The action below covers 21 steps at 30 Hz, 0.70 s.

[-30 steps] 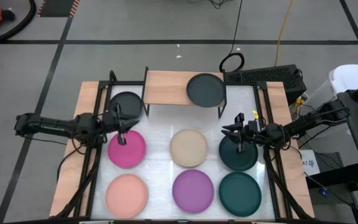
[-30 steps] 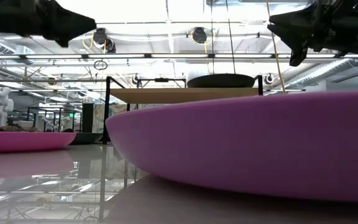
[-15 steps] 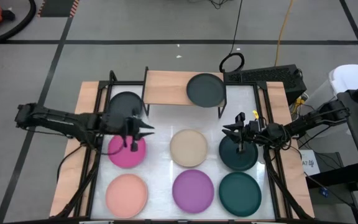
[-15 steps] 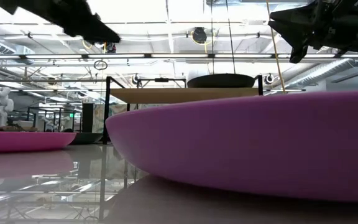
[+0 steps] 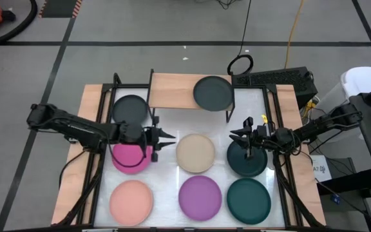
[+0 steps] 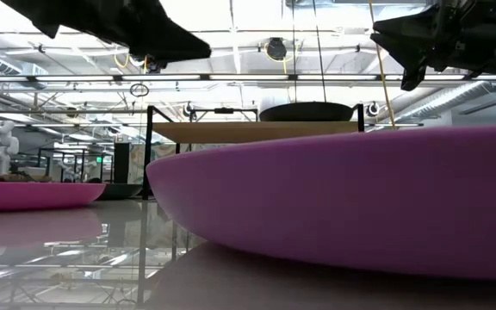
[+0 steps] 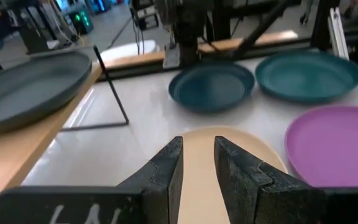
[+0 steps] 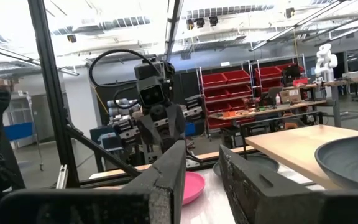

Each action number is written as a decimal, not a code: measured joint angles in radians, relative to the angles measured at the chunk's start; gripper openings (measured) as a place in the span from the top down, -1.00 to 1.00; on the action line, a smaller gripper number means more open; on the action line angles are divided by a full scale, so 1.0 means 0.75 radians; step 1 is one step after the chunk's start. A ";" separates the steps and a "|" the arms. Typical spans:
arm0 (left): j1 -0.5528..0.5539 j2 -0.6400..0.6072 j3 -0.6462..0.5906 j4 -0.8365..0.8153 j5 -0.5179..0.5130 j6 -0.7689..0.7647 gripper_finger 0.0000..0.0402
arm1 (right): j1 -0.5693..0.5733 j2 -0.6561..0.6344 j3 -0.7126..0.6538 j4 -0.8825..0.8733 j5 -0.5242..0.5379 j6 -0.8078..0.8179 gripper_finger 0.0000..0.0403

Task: Place and stack plates onto a shelf
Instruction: Stack the light brown plate on top of the black plate on the shelf

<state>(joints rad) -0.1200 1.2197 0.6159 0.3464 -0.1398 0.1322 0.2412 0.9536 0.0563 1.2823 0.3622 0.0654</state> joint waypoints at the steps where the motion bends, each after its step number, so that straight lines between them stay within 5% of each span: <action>1: 0.000 0.011 0.000 0.042 0.000 -0.006 0.52 | 0.000 0.000 0.000 -0.001 0.001 -0.001 0.59; 13: -0.012 0.030 0.000 0.217 0.001 -0.089 0.52 | 0.000 0.000 0.000 -0.028 0.002 0.000 0.59; 21: -0.157 0.086 0.029 0.210 -0.004 0.083 0.52 | 0.000 0.000 0.000 -0.039 0.007 -0.032 0.59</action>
<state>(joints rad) -0.2379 1.2839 0.6376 0.5037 -0.1428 0.1941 0.2409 0.9539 0.0563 1.2528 0.3676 0.0417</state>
